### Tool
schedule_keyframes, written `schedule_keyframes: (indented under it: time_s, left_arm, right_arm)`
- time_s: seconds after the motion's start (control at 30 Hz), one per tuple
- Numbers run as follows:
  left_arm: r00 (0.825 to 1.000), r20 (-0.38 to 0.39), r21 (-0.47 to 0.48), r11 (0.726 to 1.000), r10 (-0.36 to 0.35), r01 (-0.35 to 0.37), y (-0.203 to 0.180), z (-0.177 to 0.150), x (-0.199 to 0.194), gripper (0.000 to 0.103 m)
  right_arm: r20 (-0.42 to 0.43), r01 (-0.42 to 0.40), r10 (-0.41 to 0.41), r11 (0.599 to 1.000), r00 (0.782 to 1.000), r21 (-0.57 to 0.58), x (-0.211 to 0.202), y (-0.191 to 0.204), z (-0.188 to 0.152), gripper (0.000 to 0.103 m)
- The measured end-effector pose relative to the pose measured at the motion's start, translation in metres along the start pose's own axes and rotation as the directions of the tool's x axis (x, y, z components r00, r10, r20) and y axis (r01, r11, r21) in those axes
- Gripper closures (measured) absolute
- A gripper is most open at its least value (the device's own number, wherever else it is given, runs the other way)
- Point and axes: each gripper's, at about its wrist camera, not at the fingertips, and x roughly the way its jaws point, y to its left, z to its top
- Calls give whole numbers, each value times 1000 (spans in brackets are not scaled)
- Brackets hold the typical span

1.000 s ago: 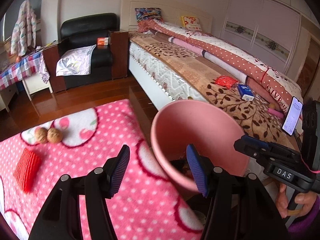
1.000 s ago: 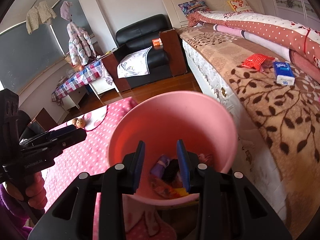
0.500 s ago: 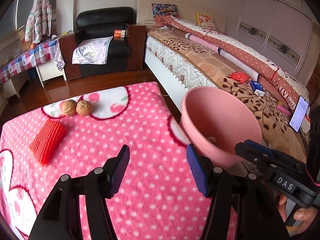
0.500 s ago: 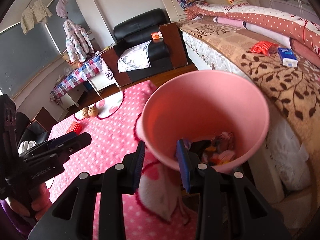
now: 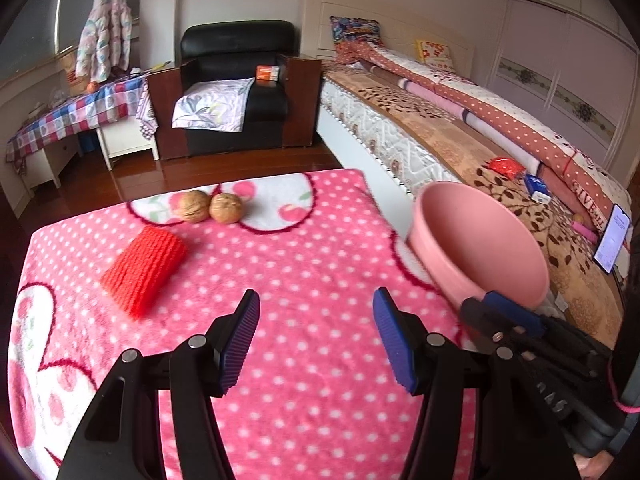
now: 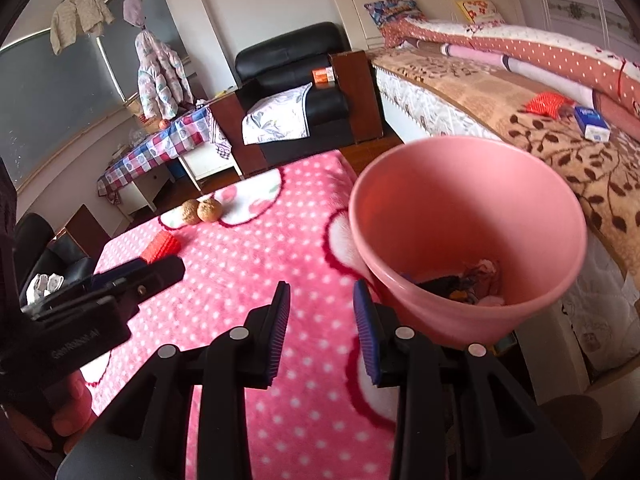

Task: Collect trash
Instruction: 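Move both open tools away from the bucket over the red mesh scrubber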

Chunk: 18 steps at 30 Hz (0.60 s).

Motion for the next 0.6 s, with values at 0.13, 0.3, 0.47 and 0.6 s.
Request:
schedule_keyframes:
  time_s: [0.13, 0.3, 0.47, 0.6]
  left_arm:
    - [1000, -8, -17, 1000, 27, -27, 16, -3, 3, 45]
    - [998, -8, -31, 998, 57, -57, 42, -8, 4, 45]
    - [998, 10, -41, 997, 70, -69, 90, -13, -5, 45]
    - [996, -2, -59, 995, 86, -86, 123, -15, -6, 45]
  right_arm:
    - [-5, 4, -4, 1000, 1000, -11, 6, 10, 5, 70]
    - [-1, 3, -3, 1000, 1000, -28, 9, 22, 2, 70]
    - [-5, 10, -11, 997, 1000, -73, 10, 32, -3, 70]
    - [-18, 7, -9, 997, 1000, -80, 15, 34, -7, 70]
